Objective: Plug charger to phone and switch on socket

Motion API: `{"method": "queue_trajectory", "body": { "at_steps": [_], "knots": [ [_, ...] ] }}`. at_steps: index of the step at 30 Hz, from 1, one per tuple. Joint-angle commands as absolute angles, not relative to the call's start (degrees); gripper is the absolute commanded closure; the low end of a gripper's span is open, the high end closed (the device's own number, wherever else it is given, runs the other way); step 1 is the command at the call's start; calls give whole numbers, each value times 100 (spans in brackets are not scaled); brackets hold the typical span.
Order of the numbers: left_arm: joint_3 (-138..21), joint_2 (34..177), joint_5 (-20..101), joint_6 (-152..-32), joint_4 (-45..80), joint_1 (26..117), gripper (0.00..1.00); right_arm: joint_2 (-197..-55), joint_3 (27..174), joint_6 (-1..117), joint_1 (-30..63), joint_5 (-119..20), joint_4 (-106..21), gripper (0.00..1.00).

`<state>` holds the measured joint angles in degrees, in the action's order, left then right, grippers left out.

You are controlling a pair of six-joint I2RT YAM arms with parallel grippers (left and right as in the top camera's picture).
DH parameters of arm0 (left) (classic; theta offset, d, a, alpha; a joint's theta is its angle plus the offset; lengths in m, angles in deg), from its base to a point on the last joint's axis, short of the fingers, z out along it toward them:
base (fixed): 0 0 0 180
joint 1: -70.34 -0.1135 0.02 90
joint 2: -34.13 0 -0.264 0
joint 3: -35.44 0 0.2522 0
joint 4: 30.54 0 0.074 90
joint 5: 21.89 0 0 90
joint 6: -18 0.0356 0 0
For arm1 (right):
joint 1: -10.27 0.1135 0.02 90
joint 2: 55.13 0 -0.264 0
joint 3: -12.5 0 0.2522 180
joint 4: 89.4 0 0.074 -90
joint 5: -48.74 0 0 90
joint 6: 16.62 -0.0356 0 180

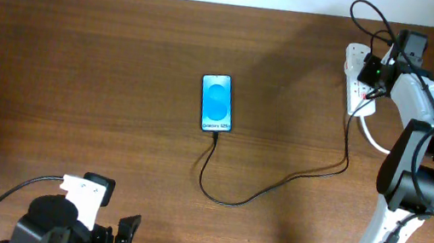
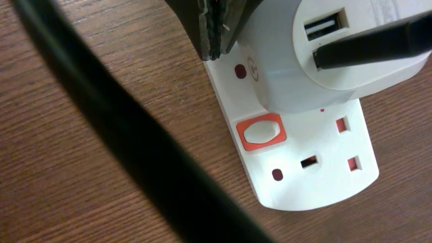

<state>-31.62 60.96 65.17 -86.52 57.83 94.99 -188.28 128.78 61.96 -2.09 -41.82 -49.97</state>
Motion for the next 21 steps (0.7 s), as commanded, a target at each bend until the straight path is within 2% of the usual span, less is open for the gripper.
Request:
{"method": "queue_trajectory", "body": {
  "at_steps": [1, 21],
  "knots": [
    [-3160, 6079, 6541, -8604, 5792, 9512, 1, -19005, 12810, 6200, -95, -4711, -4804, 96],
    [-3160, 6079, 6541, -8602, 5792, 9512, 1, -19053, 12804, 6224, 342, -4682, -4605, 96]
  ]
}}
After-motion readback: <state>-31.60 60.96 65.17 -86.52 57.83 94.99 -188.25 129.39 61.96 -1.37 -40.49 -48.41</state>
